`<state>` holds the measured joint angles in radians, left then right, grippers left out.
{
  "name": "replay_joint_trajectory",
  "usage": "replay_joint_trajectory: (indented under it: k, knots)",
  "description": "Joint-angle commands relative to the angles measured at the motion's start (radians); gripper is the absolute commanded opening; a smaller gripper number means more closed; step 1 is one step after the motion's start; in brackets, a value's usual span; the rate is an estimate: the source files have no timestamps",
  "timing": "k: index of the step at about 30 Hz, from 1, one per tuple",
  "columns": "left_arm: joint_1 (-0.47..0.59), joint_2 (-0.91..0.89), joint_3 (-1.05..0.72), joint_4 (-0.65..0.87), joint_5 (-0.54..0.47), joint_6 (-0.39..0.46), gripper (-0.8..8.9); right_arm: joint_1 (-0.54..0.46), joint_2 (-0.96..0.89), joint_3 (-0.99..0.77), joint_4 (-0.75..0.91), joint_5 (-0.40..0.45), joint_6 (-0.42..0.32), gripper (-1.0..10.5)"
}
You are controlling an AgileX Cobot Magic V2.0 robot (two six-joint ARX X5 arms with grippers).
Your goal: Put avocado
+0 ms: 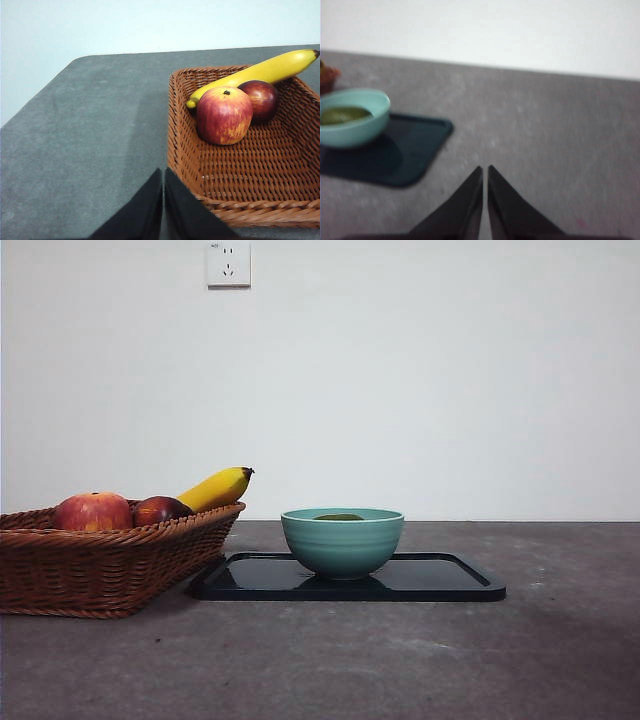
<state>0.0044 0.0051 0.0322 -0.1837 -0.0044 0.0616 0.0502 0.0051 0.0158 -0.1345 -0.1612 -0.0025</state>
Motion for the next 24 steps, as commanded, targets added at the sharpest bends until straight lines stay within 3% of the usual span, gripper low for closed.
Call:
replay_joint_trajectory:
  k: [1, 24]
  knots:
    - [0.002, -0.002, -0.021, -0.007, -0.003, -0.003, 0.06, -0.001, -0.002, -0.005, -0.041, 0.022, 0.014, 0.1]
    - [0.002, -0.002, -0.021, -0.007, -0.003, -0.003, 0.06, -0.001, -0.002, -0.005, -0.020, 0.031, 0.021, 0.1]
